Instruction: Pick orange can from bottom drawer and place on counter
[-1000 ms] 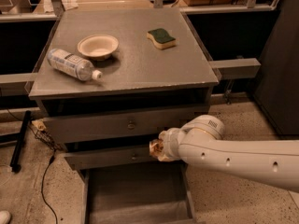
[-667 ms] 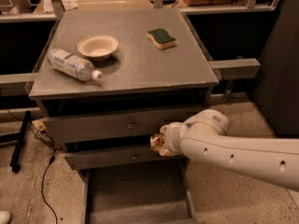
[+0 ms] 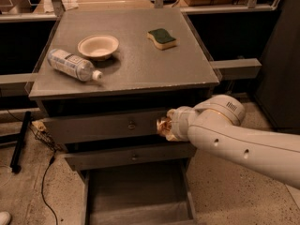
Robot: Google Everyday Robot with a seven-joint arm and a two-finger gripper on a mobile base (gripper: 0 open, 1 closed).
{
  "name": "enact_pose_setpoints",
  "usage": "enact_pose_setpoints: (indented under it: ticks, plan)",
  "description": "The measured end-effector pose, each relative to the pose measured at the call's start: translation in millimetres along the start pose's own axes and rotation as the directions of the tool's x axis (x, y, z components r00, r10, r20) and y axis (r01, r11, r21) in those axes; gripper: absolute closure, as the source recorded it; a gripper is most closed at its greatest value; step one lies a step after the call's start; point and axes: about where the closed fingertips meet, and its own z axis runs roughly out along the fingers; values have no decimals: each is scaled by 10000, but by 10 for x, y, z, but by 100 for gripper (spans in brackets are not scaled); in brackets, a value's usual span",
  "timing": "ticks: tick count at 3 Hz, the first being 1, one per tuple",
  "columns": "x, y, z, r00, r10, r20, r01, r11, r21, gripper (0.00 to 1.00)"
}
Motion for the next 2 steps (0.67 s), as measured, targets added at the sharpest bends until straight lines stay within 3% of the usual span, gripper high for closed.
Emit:
enact_pose_setpoints:
  ticks: [1,2]
  plan:
    - [7,-5,-24,10000,79,19,-79,10000,-55,100]
    - [42,-199,-248,9999,-10,-171,16,9994,335,100]
